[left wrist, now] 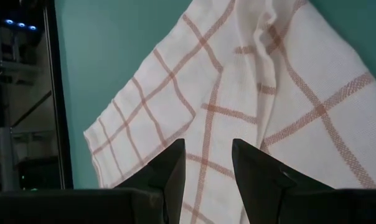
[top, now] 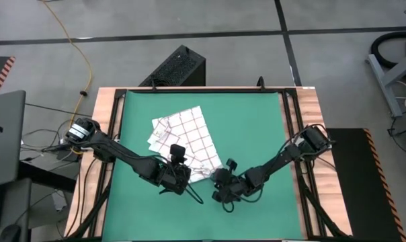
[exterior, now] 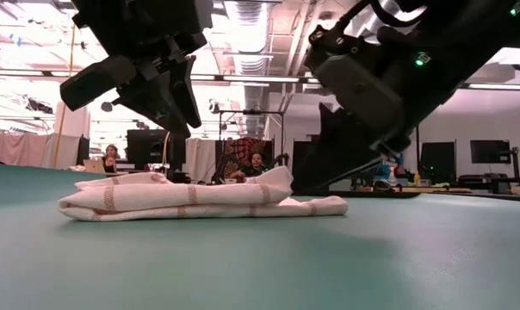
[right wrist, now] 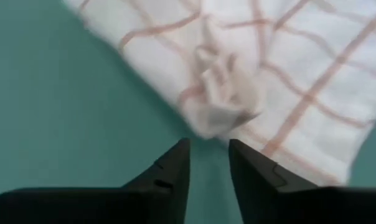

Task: Roll towel into tight, uniform cylinder
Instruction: Fold the white towel

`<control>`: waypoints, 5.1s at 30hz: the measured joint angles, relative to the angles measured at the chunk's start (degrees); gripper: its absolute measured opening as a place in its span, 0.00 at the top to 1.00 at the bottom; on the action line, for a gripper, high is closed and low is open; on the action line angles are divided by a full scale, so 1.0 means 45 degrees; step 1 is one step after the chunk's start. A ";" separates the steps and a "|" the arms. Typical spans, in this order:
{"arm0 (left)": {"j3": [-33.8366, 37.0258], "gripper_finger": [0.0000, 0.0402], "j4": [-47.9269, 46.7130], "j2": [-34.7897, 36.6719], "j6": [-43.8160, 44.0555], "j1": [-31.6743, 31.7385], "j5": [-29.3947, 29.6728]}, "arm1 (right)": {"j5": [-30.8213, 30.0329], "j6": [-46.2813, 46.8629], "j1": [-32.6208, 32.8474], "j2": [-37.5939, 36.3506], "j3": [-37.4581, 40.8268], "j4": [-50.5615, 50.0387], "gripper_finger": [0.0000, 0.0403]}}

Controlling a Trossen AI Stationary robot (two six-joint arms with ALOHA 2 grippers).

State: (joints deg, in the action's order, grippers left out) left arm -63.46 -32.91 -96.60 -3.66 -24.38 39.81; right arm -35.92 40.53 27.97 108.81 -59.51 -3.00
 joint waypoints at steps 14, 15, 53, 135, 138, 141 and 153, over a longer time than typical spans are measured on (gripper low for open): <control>0.0004 0.70 -0.0040 0.0000 0.0315 0.0005 -0.0019 | -0.0434 0.0563 -0.0515 0.0010 0.0000 0.0112 0.46; 0.0000 0.70 -0.0039 0.0000 0.0348 0.0005 -0.0019 | -0.0434 0.0563 -0.0545 0.0010 0.0000 0.0111 0.47; 0.3283 1.00 0.7932 -0.0010 0.5012 -0.3531 0.0384 | -0.1465 -0.2842 -0.1804 -0.0398 0.0000 0.1529 1.00; 0.0413 1.00 0.0053 -0.3371 1.1521 -0.3866 0.0969 | -0.1050 0.0705 -0.0389 0.0000 0.0000 -0.3107 0.96; 0.0413 1.00 0.0043 -0.3371 1.1525 -0.3866 0.0967 | -0.1046 0.0704 -0.0336 -0.0005 0.0000 -0.3225 0.93; 0.0413 1.00 0.0005 -0.3371 1.1535 -0.3866 0.0967 | -0.1042 0.0661 -0.0250 -0.0028 0.0000 -0.3347 0.87; 0.0413 1.00 -0.0245 -0.3371 1.1545 -0.3871 0.0923 | -0.1045 0.0639 0.0645 -0.0043 0.0000 -0.4139 0.77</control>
State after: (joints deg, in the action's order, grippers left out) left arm -61.60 -34.01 -111.77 48.29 -41.80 43.97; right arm -40.62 43.41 30.87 108.62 -59.51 -21.63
